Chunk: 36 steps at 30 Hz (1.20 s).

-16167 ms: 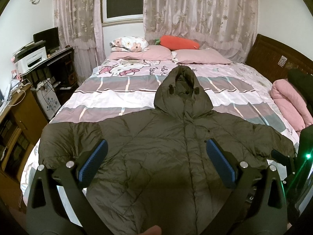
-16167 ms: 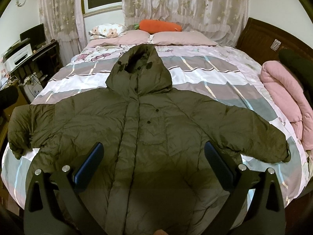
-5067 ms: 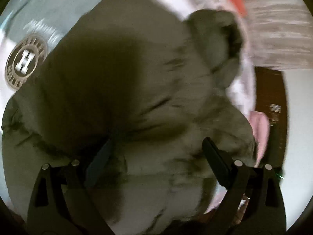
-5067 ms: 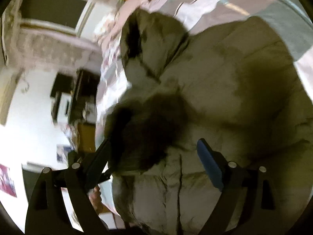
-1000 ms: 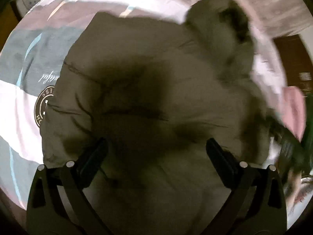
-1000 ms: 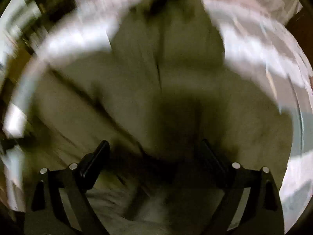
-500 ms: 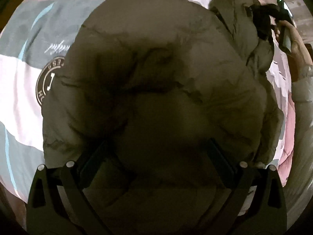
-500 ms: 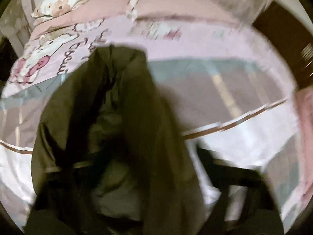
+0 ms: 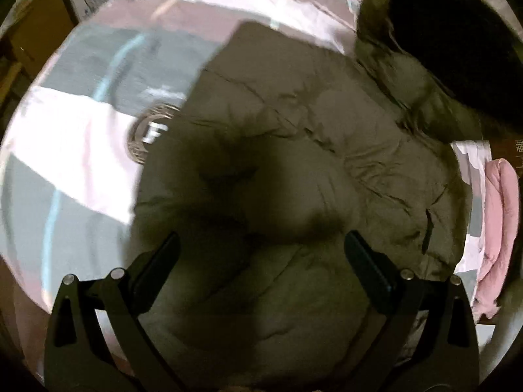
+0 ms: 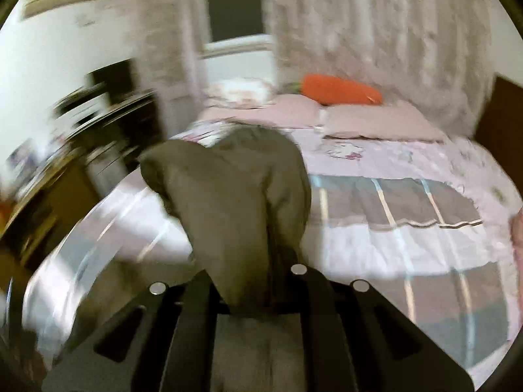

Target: Fold large clothes

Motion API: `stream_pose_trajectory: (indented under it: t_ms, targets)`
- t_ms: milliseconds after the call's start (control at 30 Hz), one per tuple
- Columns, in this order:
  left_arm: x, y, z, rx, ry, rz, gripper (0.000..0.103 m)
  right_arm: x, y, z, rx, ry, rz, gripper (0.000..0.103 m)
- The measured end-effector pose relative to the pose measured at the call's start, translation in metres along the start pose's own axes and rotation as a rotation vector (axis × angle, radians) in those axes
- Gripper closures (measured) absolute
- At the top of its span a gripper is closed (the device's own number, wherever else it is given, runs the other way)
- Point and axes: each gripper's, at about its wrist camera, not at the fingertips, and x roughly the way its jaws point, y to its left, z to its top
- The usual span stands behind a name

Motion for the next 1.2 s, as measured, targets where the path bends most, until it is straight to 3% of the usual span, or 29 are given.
stream_pose_trajectory:
  t_ms: [67, 133, 167, 200, 233, 267, 300, 400, 533, 633, 700, 767, 867, 967, 1000, 1067, 1133, 1200]
  targets:
    - [-0.023, 0.008, -0.01, 0.012, -0.061, 0.029, 0.002, -0.052, 0.011, -0.05, -0.02, 0.03, 0.04, 0.093]
    - [-0.041, 0.016, -0.019, 0.034, -0.101, 0.045, 0.002, -0.075, 0.016, -0.106, -0.07, 0.108, 0.01, 0.082]
    - [-0.05, 0.019, -0.027, 0.064, -0.13, 0.065, 0.002, -0.071, 0.017, -0.13, -0.092, 0.195, -0.043, 0.074]
    - [-0.056, 0.024, -0.032, 0.087, -0.154, 0.087, 0.002, -0.061, 0.017, -0.147, -0.122, 0.315, -0.142, 0.049]
    - [-0.058, 0.026, -0.037, 0.1, -0.17, 0.109, 0.002, -0.051, 0.017, -0.16, -0.149, 0.404, -0.22, 0.035]
    - [-0.06, 0.032, -0.041, 0.114, -0.194, 0.128, 0.002, -0.04, 0.016, -0.175, -0.18, 0.498, -0.295, 0.032]
    - [-0.06, 0.041, -0.049, 0.122, -0.196, 0.158, 0.002, -0.031, 0.012, -0.186, -0.188, 0.582, -0.353, 0.022]
    - [-0.063, 0.082, -0.059, 0.043, -0.173, 0.169, 0.002, -0.019, 0.0, -0.201, -0.191, 0.686, -0.453, 0.018]
    - [-0.114, 0.15, -0.088, -0.234, -0.277, 0.089, 0.002, -0.019, -0.008, -0.205, -0.245, 0.708, -0.624, 0.014]
    - [-0.17, 0.184, -0.123, -0.392, -0.394, 0.038, 0.002, -0.024, -0.011, -0.189, -0.191, 0.661, -0.623, 0.013]
    - [-0.197, 0.188, -0.142, -0.403, -0.45, 0.087, 0.002, -0.027, -0.012, -0.179, -0.148, 0.625, -0.632, 0.013]
    - [-0.216, 0.186, -0.159, -0.417, -0.477, 0.073, 0.002, -0.03, -0.021, -0.176, -0.091, 0.588, -0.64, 0.013]
    - [-0.233, 0.17, -0.184, -0.359, -0.502, 0.032, 0.002, -0.04, -0.038, -0.172, 0.069, 0.523, -0.633, 0.013]
    - [-0.226, 0.157, -0.199, -0.304, -0.493, 0.024, 0.002, -0.064, -0.05, -0.161, 0.229, 0.387, -0.653, 0.013]
    - [-0.219, 0.153, -0.2, -0.289, -0.48, 0.019, 0.002, -0.079, -0.051, -0.158, 0.296, 0.306, -0.633, 0.013]
    - [-0.201, 0.144, -0.198, -0.255, -0.438, -0.005, 0.002, -0.105, -0.05, -0.154, 0.414, 0.152, -0.556, 0.013]
    - [-0.175, 0.133, -0.186, -0.225, -0.379, -0.054, 0.002, -0.124, -0.043, -0.153, 0.506, 0.015, -0.39, 0.013]
    - [-0.159, 0.119, -0.174, -0.19, -0.34, -0.089, 0.002, -0.123, -0.03, -0.149, 0.513, -0.046, -0.183, 0.017]
